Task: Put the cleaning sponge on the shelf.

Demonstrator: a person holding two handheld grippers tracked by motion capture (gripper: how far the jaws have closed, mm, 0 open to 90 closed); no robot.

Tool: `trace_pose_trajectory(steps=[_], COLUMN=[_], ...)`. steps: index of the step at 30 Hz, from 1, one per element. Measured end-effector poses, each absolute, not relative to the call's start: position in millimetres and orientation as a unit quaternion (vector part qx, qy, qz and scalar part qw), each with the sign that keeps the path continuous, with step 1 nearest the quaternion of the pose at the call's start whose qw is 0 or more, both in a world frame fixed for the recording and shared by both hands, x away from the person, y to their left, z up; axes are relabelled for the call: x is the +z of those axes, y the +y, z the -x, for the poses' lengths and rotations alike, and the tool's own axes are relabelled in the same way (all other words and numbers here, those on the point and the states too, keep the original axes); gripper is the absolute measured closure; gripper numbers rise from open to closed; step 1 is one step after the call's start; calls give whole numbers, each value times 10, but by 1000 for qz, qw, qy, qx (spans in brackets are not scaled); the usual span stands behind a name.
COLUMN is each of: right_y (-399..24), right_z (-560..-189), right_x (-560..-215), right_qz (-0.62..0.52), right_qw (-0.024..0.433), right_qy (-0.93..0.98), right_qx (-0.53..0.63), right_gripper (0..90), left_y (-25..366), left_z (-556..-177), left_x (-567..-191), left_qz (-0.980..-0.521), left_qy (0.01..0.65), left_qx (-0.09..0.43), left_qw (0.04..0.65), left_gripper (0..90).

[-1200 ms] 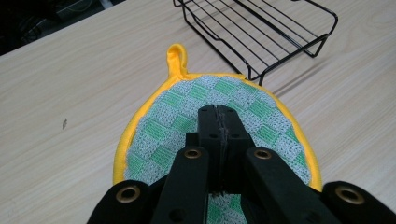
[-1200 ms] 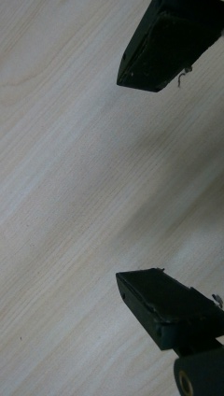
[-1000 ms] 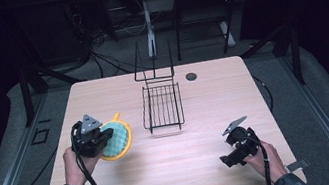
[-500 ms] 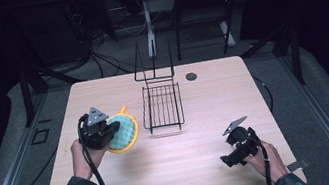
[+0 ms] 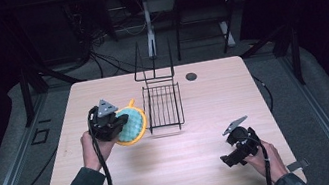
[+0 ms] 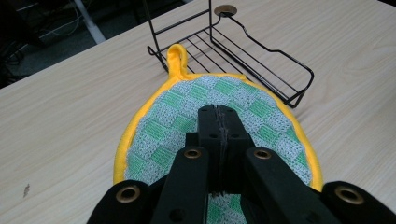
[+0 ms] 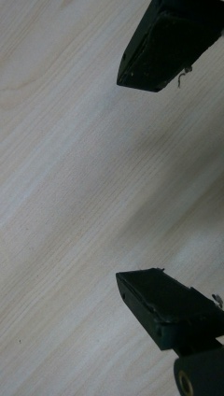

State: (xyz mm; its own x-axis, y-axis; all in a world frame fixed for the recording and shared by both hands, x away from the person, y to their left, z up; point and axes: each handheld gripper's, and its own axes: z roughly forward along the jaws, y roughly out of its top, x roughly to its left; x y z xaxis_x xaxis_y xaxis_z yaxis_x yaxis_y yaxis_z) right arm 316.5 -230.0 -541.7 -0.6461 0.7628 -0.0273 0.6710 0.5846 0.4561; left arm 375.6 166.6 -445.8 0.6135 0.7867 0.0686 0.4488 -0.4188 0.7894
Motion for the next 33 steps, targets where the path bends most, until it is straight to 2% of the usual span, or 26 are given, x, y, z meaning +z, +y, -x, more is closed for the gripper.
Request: trace_pose_trajectory(steps=[26,33], right_y=[-2301,-2316], right_z=[-3175,-3173], right_x=[-5420,-5396], right_qz=[-404,-409], right_qw=[114,117], right_qy=[883,879], right_qx=[208,216], right_gripper=[53,16], left_y=[1337,1238], left_z=[-4018,-4084], left_x=[-4510,-4536], left_qz=[-797,-794], left_qy=[385,387], left_qx=[226,231], left_qw=[408,409], left_gripper=[899,898])
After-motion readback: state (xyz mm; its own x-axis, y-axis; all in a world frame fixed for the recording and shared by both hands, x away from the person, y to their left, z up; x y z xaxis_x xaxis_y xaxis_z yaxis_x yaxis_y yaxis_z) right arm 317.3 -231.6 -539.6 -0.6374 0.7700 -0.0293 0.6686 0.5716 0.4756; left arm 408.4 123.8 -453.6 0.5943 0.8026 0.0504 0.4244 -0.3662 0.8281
